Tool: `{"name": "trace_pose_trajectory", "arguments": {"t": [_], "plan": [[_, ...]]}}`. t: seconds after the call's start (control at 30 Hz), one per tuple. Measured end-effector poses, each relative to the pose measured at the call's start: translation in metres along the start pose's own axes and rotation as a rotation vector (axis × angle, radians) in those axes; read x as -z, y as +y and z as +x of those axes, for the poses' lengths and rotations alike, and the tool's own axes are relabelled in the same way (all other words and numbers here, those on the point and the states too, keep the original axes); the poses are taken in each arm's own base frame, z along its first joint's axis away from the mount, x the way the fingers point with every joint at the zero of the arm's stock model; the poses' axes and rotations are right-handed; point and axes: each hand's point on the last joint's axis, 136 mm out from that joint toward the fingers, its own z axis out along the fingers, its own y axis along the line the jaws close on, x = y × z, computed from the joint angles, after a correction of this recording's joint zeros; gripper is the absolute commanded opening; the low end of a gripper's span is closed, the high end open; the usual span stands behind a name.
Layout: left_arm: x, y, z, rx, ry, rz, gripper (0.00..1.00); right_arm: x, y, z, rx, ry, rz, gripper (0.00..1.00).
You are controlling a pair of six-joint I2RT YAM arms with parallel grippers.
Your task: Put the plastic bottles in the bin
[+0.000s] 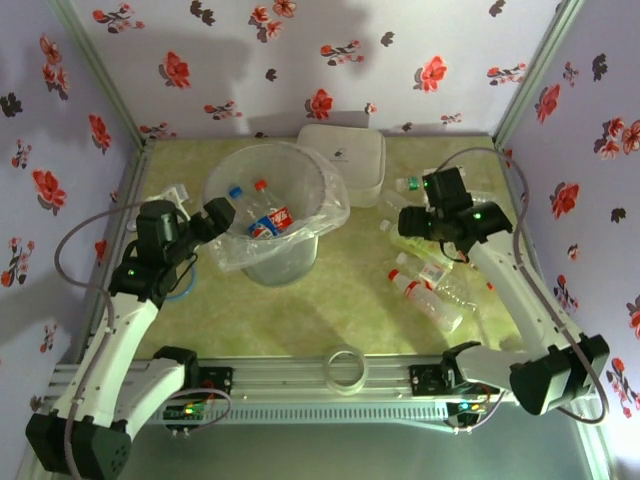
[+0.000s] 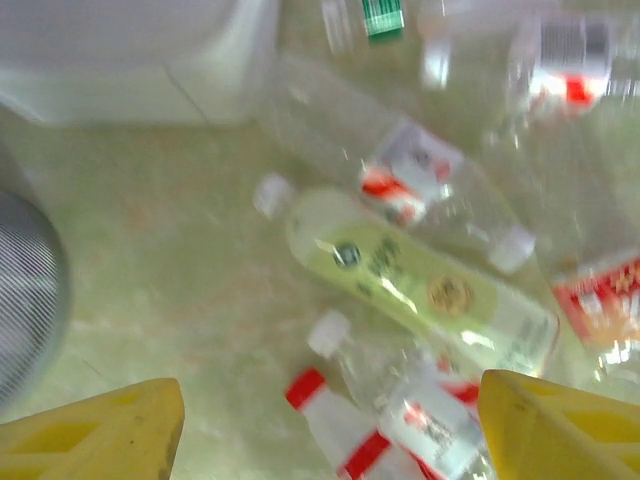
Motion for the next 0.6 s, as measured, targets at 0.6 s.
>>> {"name": "trace_pose_trajectory", "arguments": {"t": [0.6], "plan": [[-0.002,-0.001,-0.001,0.000,-0.003,0.002,0.88,-0.110,0.015,0.124,0.211,0.513,0.092,0.69]]}}
